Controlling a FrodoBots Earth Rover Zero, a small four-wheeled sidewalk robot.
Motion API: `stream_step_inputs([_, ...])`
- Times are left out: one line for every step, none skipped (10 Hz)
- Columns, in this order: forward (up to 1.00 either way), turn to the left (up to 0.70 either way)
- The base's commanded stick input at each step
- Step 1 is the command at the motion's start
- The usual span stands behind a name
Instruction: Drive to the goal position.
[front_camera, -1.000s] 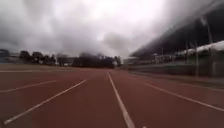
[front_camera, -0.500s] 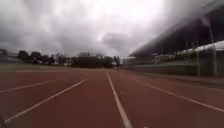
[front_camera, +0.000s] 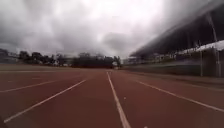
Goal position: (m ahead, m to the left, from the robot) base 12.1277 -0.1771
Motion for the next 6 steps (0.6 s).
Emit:
stream_step_inputs([0.67,0.00])
stream_step_inputs([0.67,0.00])
stream_step_inputs([0.67,0.00])
stream_step_inputs([0.67,0.00])
stream_step_inputs([0.67,0.00])
stream_step_inputs([0.67,0.00])
